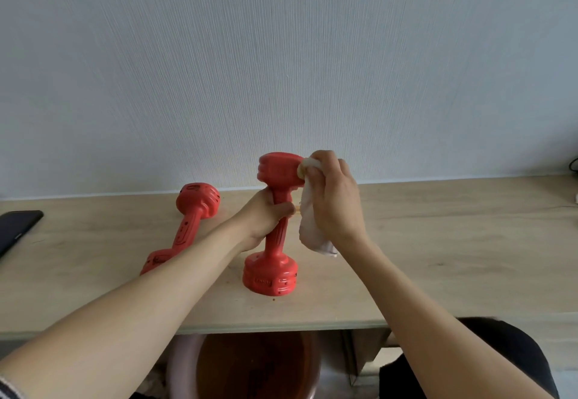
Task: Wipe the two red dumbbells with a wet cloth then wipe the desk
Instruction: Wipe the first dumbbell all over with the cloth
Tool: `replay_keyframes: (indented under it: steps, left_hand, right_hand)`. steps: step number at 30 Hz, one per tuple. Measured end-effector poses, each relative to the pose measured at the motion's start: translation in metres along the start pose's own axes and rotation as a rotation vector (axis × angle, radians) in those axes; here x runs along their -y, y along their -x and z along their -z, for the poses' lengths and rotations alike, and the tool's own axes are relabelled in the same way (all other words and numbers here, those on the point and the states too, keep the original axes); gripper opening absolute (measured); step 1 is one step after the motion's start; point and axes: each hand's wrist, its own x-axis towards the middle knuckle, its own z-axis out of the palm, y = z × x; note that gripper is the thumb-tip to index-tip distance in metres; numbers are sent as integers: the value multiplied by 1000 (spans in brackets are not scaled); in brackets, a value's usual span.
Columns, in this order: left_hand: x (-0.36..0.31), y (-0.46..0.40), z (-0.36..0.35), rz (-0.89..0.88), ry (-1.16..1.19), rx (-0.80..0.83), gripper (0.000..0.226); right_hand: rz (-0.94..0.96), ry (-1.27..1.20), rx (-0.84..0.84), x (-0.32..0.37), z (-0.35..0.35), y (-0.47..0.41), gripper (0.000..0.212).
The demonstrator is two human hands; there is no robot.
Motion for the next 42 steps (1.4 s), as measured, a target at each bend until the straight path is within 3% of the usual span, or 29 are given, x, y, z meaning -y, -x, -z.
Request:
replay_keyframes:
  steps: [9,14,17,26,30,33,42]
  left_hand:
    - [2,1,5,36,96,-10,21]
    - [2,-2,7,39,61,-20,19]
    - [4,-3,7,22,33,13,15]
    - [3,0,10,79,168,10,23]
    - [2,-1,15,96,193,114,25]
    - [1,-1,17,105,179,174,24]
    - [2,-7,18,125,246,82,23]
  right_hand:
    - [-82,23,28,-12,-4,-10,16]
    - [172,176,6,10,-15,3,27]
    - [224,189,18,16,-20,3,28]
    - [-22,32,36,-14,-9,1,15]
    - [-60,3,34,-21,-13,-8,16]
    - [-66,-6,30,-27,-14,-8,19]
    - [65,-5,45,7,-4,3,16]
